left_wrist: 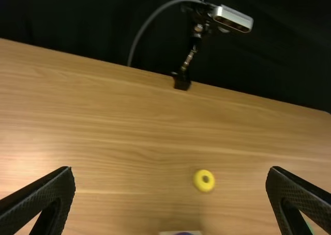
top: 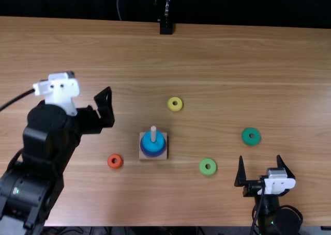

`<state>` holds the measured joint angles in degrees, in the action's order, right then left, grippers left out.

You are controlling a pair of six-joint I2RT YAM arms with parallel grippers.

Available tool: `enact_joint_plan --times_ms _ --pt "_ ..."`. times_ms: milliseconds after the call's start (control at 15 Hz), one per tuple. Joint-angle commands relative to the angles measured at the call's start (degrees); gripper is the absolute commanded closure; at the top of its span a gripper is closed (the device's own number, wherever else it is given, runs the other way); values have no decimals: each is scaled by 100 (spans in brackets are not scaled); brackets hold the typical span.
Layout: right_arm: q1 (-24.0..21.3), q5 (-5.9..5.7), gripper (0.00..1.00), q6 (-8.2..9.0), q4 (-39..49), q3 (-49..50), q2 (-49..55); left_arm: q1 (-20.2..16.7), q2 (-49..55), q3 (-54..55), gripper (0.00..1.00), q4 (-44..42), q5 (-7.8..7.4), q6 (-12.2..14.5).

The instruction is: Build the Hanoi tower: stack the rings onto the peg from bottom to top in this color order: purple, dark blue, light blue, dark green, light green, yellow, orange.

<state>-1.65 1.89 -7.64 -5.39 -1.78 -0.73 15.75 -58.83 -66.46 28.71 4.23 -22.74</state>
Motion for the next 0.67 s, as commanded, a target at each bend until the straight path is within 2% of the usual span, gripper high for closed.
enact_joint_plan --times_ms 0,67,133,267,467,600 --pt "-11 -63 0 -6 -79 90 73 -239 688 634 0 -160 9 871" --pt "-20 -73 0 -6 -79 90 73 -397 1093 1065 0 -224 9 1146" --pt "-20 -63 0 -17 -79 90 73 -590 1444 1504 0 -234 9 1230" --pt "-11 -63 0 -6 -79 81 73 -1030 2253 2629 0 -234 9 1209" --pt "-11 -73 0 -6 -79 90 73 -1135 3606 4158 0 -424 -1 1198" --pt "-11 -63 0 -6 -79 90 73 -1144 4441 5160 0 -1479 9 1177"
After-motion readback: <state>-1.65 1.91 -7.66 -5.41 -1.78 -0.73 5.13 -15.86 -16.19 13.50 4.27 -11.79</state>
